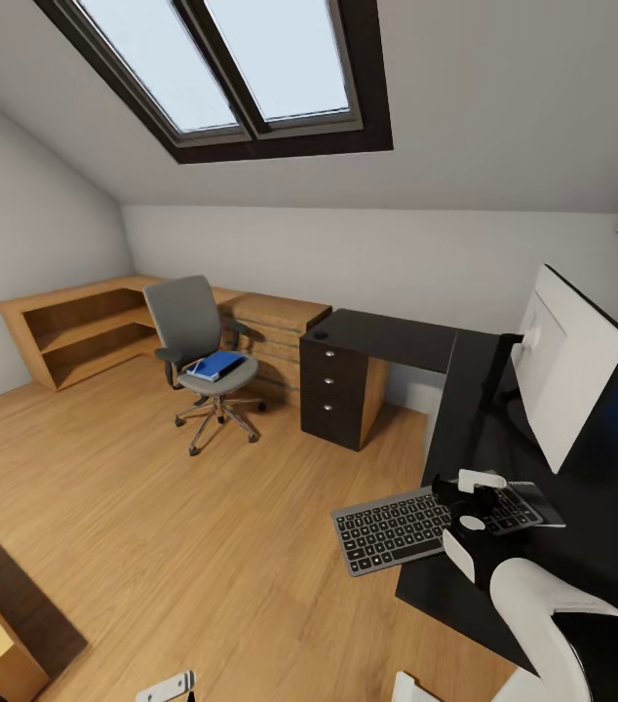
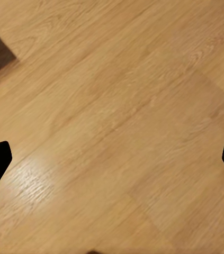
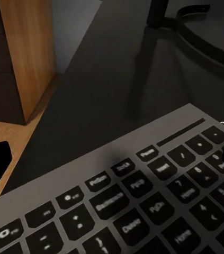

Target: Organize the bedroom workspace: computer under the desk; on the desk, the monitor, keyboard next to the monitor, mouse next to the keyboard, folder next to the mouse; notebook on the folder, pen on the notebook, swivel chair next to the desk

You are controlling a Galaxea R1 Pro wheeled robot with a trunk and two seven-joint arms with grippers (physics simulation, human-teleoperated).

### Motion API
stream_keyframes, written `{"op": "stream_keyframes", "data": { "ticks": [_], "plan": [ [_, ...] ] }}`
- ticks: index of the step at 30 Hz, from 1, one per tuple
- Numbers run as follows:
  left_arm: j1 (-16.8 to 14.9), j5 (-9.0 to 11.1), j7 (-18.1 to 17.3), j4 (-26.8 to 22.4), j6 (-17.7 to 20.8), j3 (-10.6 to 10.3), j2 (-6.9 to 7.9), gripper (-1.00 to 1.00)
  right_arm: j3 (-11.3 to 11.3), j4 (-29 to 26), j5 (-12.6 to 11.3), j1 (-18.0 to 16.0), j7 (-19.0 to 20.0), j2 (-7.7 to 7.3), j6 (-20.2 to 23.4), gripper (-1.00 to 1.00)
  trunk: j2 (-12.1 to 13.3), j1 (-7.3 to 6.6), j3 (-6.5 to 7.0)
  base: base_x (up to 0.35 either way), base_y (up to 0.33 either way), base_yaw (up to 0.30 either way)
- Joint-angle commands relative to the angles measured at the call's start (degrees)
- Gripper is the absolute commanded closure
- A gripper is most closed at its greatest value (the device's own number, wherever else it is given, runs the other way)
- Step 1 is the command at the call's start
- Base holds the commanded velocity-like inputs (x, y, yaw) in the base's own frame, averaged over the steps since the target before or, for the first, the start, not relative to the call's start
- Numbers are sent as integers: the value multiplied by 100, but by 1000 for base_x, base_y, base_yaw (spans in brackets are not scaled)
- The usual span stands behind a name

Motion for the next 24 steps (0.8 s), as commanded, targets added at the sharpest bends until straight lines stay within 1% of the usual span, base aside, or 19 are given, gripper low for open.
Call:
{"op": "stream_keyframes", "data": {
  "ticks": [1,8,11,16,24],
  "plan": [
    [-3,47,39,-6,-1,-22,4,-100,7,5,-31,-5,0,0,-28,-100,-4,0,-6,0,0,0],
    [-3,47,35,-10,-3,-25,4,-100,9,5,-31,-5,1,-1,-28,-100,-4,0,-6,11,0,0],
    [-3,47,33,-30,-3,-27,4,-100,9,5,-31,-5,1,-1,-28,-100,-4,0,-6,128,0,0],
    [-3,47,31,-155,-3,-24,4,-100,9,5,-31,-4,1,-1,-28,-100,-4,0,-6,220,0,0],
    [-3,47,31,-183,-3,-18,4,-100,16,-1,-17,0,13,6,-35,-100,-4,0,-6,54,0,0]
  ]
}}
